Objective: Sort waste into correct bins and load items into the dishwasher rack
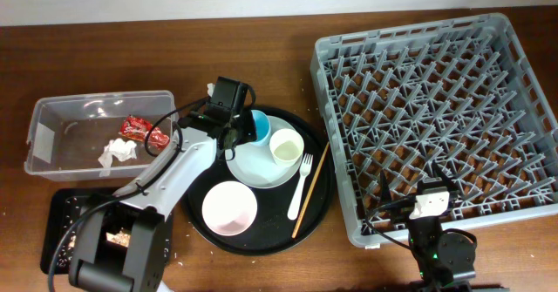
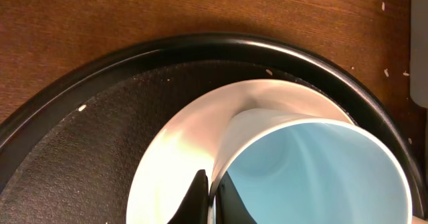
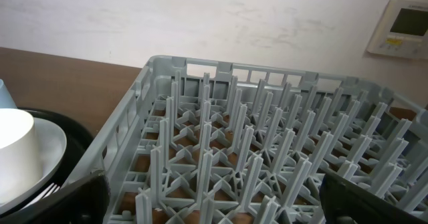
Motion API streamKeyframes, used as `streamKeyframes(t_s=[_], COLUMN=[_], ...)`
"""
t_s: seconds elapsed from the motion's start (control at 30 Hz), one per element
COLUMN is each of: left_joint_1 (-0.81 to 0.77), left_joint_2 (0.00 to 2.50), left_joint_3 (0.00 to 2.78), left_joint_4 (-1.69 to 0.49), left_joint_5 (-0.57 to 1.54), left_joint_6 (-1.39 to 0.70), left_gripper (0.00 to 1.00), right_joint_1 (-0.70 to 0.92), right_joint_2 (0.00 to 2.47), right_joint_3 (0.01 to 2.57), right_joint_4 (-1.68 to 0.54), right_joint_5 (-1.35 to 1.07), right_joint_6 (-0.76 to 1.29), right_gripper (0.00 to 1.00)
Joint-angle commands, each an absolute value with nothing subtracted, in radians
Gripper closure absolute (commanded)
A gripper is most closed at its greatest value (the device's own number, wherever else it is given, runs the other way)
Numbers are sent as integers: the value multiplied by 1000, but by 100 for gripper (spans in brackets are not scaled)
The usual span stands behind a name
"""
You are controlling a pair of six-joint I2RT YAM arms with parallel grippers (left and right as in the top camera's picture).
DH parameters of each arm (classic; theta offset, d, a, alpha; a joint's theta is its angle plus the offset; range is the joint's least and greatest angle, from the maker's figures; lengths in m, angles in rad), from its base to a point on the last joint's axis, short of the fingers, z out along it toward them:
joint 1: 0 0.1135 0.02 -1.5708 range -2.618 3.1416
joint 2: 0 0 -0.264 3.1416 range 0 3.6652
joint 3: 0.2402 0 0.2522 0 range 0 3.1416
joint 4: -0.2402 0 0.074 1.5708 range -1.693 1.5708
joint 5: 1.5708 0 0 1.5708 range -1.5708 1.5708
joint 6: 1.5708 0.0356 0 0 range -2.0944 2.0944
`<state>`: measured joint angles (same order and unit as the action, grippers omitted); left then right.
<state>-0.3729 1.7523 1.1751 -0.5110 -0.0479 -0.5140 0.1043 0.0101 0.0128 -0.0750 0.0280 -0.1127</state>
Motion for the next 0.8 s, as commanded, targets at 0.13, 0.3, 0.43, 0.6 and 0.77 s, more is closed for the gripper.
streamKeyframes(t_s=[0.13,0.3,0.43,0.6,0.77], left_joint_1=[-309,-192,-56,-9,-9], left_joint_2=[1601,1421,1395,1395,1428], left_joint_3=[1236,1236,1236,1234,1233], left_joint_4=[-558,-631,-634,-638,-637], left_joint_5=[51,281,747,954,950], left_joint_6=[-507,-479,-373,-310,-297], left_gripper=[100,100,100,100,100], right_joint_1=[96,96,96,96,96], right_joint_2=[6,6,6,6,6], right_joint_3=[6,6,6,6,6], right_joint_4=[-79,-79,-79,-79,-79], right_joint_5=[34,34,34,34,34], right_joint_6=[-116,-116,-116,-116,-116], right_gripper=[1,1,1,1,1])
